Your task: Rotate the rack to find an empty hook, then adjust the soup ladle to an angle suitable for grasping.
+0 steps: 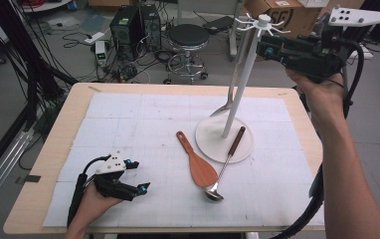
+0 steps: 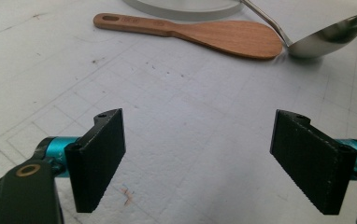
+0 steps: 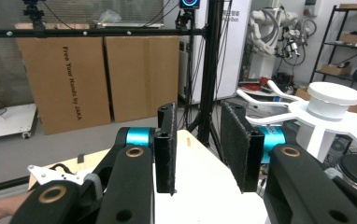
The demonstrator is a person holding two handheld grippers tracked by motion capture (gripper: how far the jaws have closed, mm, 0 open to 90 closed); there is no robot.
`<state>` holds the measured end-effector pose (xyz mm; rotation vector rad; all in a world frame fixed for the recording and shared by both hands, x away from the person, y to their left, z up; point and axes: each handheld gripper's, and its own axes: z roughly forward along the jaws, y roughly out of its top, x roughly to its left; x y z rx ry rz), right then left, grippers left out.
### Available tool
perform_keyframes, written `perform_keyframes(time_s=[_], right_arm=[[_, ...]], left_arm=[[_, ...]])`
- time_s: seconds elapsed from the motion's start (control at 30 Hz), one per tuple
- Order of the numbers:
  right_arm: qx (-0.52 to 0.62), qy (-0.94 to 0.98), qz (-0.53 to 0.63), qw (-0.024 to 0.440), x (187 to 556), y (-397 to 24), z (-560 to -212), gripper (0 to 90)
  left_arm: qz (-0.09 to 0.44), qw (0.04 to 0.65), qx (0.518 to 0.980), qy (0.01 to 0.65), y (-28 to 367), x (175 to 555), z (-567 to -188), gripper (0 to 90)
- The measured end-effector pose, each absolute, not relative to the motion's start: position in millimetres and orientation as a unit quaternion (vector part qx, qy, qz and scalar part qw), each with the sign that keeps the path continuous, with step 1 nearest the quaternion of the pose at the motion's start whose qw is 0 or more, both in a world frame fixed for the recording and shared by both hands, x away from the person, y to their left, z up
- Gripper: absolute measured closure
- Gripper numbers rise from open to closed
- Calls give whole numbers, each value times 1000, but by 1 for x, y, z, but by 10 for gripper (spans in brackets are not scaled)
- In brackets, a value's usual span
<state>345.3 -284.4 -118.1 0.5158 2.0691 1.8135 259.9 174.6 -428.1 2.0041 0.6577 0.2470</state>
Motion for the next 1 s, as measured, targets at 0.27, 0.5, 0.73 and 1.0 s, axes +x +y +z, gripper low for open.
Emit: perform_keyframes(time_s=[0.27,0.5,0.73,1.0], right_arm=[[173,727,644,160,339,-283,-123,651],[179,733,640,143,335,-281,-139,618],[187,738,637,127,335,-280,-161,571],[199,740,634,104,333,-279,-190,548]], left_arm=[[101,485,826,269,176,260,-428,184],[102,488,823,272,177,259,-428,183],[105,483,826,270,178,259,-428,182],[105,483,826,271,177,258,-428,182]])
